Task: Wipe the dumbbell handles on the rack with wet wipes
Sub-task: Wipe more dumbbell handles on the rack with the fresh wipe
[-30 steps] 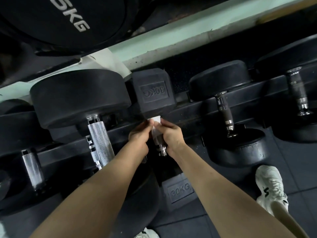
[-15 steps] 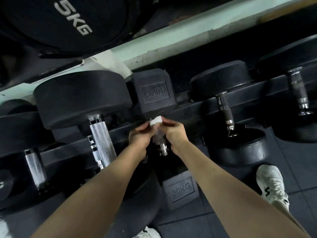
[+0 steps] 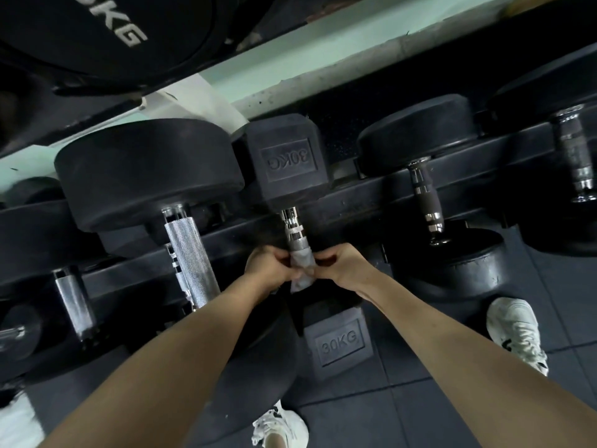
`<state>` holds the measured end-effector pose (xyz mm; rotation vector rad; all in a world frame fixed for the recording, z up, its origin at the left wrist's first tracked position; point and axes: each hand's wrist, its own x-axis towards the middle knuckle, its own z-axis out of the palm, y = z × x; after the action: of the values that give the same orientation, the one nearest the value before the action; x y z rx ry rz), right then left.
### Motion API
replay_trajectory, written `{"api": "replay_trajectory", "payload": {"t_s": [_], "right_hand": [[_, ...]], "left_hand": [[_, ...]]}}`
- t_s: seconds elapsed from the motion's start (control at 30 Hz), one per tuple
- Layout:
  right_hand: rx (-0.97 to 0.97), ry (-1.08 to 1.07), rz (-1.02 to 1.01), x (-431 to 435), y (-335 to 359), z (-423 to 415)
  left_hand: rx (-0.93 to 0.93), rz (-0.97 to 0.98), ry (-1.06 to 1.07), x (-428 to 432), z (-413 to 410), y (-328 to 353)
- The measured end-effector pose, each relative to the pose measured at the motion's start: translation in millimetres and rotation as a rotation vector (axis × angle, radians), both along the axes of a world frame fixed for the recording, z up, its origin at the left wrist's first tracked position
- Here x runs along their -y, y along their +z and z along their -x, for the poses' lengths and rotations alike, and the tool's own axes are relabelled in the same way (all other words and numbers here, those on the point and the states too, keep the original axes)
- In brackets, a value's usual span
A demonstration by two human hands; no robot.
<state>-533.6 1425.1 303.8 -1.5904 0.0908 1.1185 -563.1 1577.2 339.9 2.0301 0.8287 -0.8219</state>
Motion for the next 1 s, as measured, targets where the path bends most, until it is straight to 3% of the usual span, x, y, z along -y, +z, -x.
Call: {"api": "replay_trajectory", "payload": {"t_s": [0.17, 0.3, 0.43, 0.53, 0.67, 0.77, 0.87, 1.0], "right_hand": [[-0.028, 0.093, 0.024, -0.2, 2.6, -10.0], [-0.049, 0.262, 0.119, -1.3, 2.8, -20.3], [0.1, 0.259, 0.274, -7.8, 2.7, -8.4], [0.227, 0.276, 0.38, -14.6, 12.2, 1.4], [0.139, 0.229, 0.429, -28.6, 12.8, 1.8], [-0.039, 0.132, 0.298, -32.4, 5.3, -4.4], [-0.071, 0.073, 0.265, -32.3, 0.9, 0.0], [0.103, 0.078, 0.388, -28.1, 4.3, 10.1]], "left_hand": [[-0.123, 0.13, 0.235, 5.9, -8.7, 1.9], [-0.085, 0.181, 0.324, 6.3, -12.2, -1.3], [-0.03, 0.103, 0.367, -1.3, -7.4, -5.9], [-0.027, 0.205, 0.418, 1.5, -6.6, -5.3], [-0.091, 0.329, 0.444, 1.6, -8.8, -9.3], [-0.105, 0.282, 0.429, -2.0, -8.8, -9.3], [-0.084, 0.205, 0.349, -6.9, -2.1, -7.4], [0.003, 0.093, 0.326, -1.4, -3.4, -2.5]]}}
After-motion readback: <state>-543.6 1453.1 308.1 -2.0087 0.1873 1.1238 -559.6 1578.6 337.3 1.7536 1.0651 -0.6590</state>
